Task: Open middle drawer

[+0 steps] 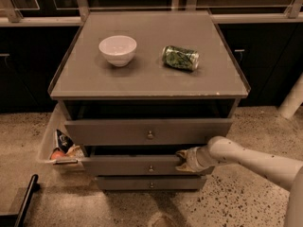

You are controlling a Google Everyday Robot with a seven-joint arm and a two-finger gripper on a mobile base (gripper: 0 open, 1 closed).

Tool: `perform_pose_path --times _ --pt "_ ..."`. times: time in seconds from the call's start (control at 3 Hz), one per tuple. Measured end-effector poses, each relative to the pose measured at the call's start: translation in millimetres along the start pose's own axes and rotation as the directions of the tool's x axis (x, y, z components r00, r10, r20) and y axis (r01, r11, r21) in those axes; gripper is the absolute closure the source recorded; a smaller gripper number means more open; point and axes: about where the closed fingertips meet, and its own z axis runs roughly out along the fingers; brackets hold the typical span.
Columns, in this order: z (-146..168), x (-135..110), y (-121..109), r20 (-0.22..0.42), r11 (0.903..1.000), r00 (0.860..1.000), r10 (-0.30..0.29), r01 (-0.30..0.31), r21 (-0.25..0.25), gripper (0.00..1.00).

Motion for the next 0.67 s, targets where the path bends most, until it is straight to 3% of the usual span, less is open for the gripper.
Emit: perform_pose_path --times 0.33,0.67 --pt "1.1 0.0 8.1 0.031 1.0 1.0 -0.002 0.002 -0.004 0.42" --pt "-0.8 -1.1 7.4 0.031 1.0 1.0 -0.002 0.002 -0.004 0.66"
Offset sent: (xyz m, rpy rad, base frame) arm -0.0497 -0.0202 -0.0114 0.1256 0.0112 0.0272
